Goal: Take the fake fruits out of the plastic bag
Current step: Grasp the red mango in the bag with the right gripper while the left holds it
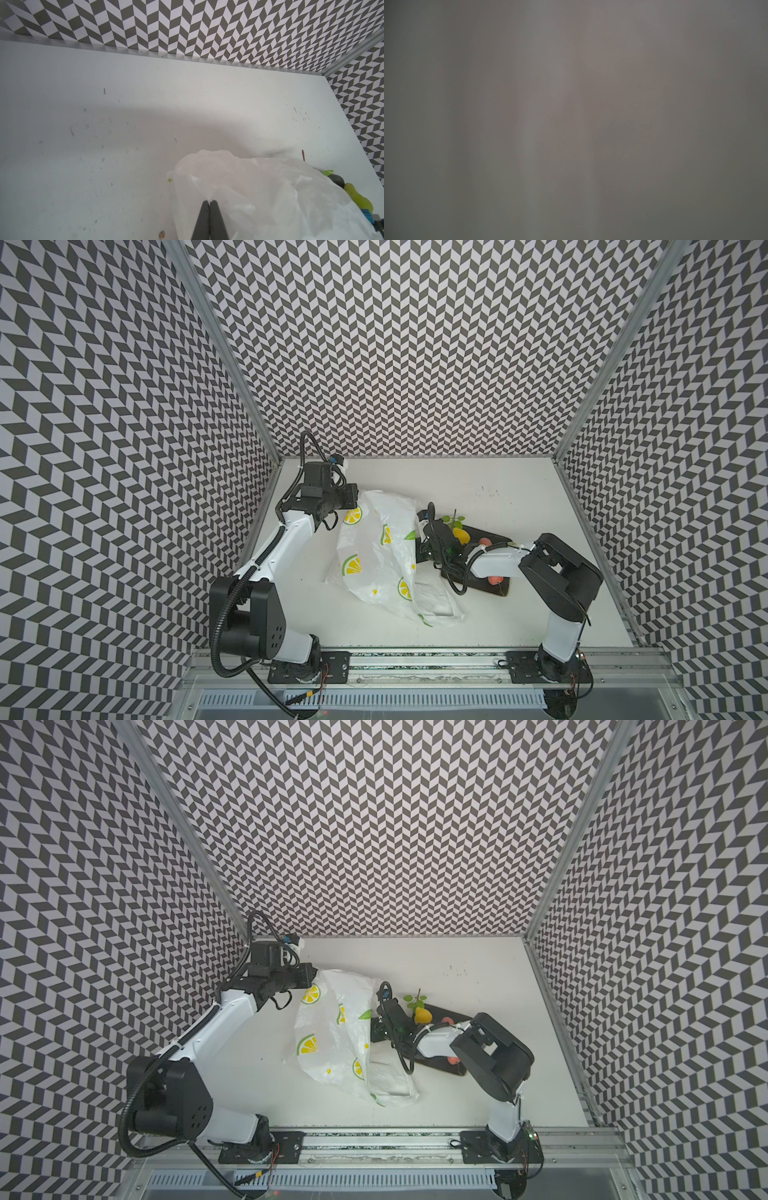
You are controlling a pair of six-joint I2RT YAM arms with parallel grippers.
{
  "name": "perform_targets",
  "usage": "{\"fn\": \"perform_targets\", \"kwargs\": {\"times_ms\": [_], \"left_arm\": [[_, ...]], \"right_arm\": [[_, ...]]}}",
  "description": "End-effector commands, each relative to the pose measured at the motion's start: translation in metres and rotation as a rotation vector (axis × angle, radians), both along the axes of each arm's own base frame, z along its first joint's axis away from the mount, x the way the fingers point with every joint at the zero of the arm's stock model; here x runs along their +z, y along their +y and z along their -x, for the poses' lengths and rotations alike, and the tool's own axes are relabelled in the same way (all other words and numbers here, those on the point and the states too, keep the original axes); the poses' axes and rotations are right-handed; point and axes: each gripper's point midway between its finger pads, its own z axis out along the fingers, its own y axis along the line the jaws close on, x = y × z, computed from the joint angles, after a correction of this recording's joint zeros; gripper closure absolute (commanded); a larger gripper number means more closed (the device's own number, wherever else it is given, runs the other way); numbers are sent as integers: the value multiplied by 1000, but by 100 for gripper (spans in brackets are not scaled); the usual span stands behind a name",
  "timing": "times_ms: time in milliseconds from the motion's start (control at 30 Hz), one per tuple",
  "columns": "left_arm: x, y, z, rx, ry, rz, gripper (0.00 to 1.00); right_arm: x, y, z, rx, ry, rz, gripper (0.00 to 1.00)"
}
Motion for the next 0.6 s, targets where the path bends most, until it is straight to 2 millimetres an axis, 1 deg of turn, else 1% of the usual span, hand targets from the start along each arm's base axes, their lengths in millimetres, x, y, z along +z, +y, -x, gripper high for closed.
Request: {"fn": "perform_targets", "kwargs": {"times_ms": [0,67,133,200,300,433,567], "left_arm": [[-3,3,-10,15,-9,-29,100],[-7,2,-14,15,-6,-32,100],[-10,0,-16,10,0,-27,100],[-13,-1,-18,4,7,-26,100],[-16,-1,-19,1,13,-31,100],[-16,-1,-19,0,14,-32,100],[-17,-1,-20,1,16,-31,100]], "right_arm": [[12,4,4,62,-48,51,30],[10,5,5,74,-52,68,31],[8,7,4,81,-60,83,30],[10,9,-1,76,-78,99,27],[10,13,-11,66,-96,126,25],[5,15,-17,55,-98,155,28],[1,12,-14,61,-91,175,30]]}}
